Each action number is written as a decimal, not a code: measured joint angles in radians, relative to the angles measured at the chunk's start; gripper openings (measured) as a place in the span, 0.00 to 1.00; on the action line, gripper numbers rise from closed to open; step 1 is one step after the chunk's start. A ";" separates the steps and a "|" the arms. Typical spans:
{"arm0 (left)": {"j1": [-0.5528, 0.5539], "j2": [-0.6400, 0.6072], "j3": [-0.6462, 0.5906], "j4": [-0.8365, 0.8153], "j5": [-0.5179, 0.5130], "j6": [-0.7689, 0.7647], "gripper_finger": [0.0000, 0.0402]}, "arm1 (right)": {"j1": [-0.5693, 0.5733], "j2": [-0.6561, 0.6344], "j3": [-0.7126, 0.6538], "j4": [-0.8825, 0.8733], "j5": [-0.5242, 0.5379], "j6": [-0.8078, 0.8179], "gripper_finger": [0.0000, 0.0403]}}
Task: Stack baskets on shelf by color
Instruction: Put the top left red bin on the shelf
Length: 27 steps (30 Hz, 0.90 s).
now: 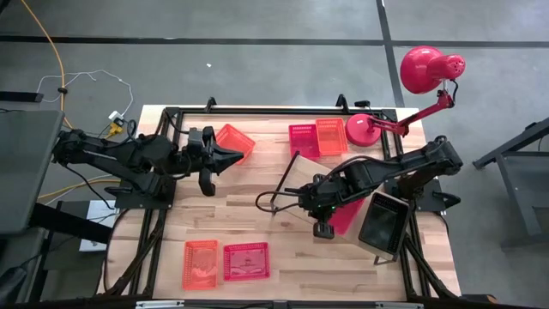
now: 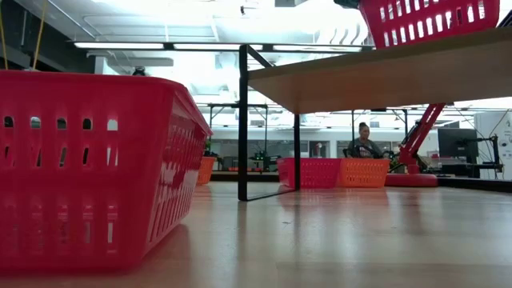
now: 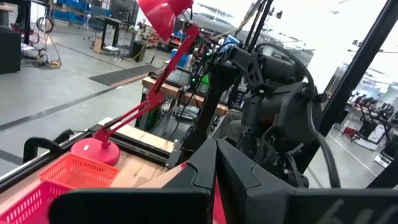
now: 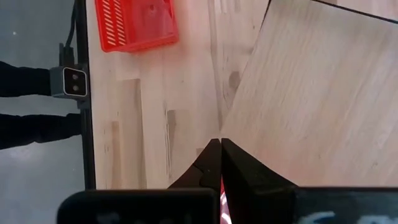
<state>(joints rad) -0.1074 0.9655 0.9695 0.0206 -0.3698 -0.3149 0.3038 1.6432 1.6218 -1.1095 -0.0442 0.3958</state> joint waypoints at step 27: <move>0.000 0.003 0.000 -0.001 0.000 0.002 0.00 | 0.012 -0.019 0.000 -0.030 -0.124 -0.106 0.00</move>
<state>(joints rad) -0.1073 0.9688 0.9695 0.0196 -0.3695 -0.3126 0.3157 1.6239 1.6218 -1.1399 -0.1681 0.2895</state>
